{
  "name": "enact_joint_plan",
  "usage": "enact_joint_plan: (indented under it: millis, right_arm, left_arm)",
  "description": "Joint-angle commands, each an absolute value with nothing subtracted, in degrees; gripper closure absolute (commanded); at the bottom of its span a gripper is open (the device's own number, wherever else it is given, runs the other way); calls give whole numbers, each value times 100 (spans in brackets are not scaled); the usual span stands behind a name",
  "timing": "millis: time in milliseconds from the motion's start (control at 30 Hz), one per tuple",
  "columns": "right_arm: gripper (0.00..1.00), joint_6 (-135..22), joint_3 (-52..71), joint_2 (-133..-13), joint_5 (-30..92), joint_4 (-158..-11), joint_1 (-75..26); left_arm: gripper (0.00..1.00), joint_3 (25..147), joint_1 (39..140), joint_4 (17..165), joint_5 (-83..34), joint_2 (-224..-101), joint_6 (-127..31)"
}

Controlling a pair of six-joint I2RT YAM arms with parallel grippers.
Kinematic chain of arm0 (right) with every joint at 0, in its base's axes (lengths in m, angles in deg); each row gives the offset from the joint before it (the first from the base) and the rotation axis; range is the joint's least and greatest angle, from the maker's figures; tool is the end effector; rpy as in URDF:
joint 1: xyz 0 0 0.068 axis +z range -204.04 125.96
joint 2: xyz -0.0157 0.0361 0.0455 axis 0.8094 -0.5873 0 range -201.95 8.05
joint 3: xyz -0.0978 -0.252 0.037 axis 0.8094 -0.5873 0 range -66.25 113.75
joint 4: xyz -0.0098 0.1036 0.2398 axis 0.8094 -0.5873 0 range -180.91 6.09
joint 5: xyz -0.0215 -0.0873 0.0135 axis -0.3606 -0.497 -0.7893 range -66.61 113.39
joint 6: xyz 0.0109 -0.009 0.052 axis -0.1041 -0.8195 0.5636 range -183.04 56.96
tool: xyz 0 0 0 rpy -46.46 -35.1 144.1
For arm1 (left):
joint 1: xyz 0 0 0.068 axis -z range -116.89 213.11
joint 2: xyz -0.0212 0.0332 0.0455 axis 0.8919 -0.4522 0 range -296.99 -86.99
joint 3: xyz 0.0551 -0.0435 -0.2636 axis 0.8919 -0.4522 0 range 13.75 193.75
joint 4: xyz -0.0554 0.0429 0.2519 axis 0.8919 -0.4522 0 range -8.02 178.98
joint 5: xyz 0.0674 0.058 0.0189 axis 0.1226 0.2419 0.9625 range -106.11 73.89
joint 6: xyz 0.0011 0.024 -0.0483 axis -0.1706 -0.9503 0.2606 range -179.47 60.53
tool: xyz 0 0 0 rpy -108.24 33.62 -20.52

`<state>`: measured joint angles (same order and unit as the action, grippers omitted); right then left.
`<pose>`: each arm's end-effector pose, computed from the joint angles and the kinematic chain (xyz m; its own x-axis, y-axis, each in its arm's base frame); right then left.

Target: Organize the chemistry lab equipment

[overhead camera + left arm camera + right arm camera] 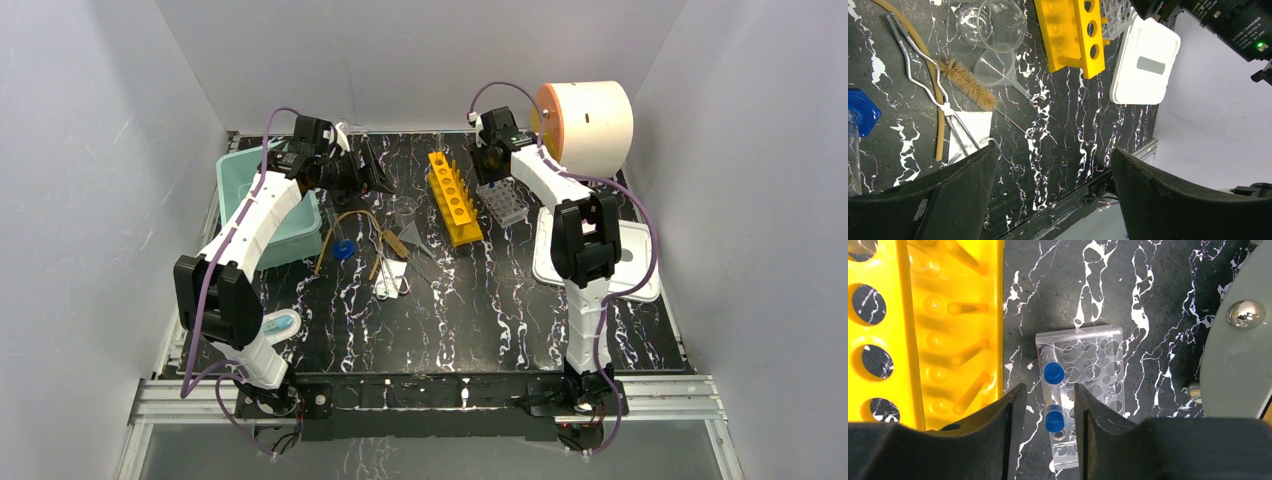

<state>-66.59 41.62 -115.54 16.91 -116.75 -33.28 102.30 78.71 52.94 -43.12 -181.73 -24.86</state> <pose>0.4601 0.1701 0.2428 -0.6822 -0.3242 -0.6554 -0.3251 0.9373 -0.1253 0.3522 -0.1150 0.3387 -0.8528 -0.2874 -0.4360 0.0959 0.7345 -0.6718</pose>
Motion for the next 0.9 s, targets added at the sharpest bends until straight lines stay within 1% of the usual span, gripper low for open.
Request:
enact_joint_plan:
  millis: [0, 67, 167, 200, 367, 433, 633, 867]
  right_arm:
    - [48, -6603, 3824, -11003, 1635, -11472, -3338]
    - [47, -6564, 3504, -10822, 1659, -11421, -3343]
    - [48, -6534, 3125, -10657, 1723, -11384, -3339]
    - [50, -6533, 3040, -10634, 1724, -11366, -3344]
    - [69, -6590, 3013, -10693, 1700, -11313, -3343]
    - [74, -6656, 3116, -10772, 1654, -11271, -3342]
    - [77, -6801, 3611, -11098, 1459, -11265, -3339]
    - [77, -6818, 3833, -11279, 1489, -11217, -3345]
  left_arm:
    - [18, 10255, 7880, 5268, -4400, -17874, -2546]
    - [18, 10228, 7884, 5274, -4398, -17854, -2546]
    - [18, 10203, 7882, 5276, -4406, -17844, -2547]
    - [18, 10189, 7882, 5276, -4407, -17848, -2546]
    - [17, 10171, 7884, 5294, -4456, -17840, -2530]
    - [17, 10164, 7881, 5303, -4459, -17823, -2524]
    - [17, 10173, 7880, 5303, -4459, -17805, -2504]
    - [17, 10198, 7883, 5312, -4468, -17813, -2476]
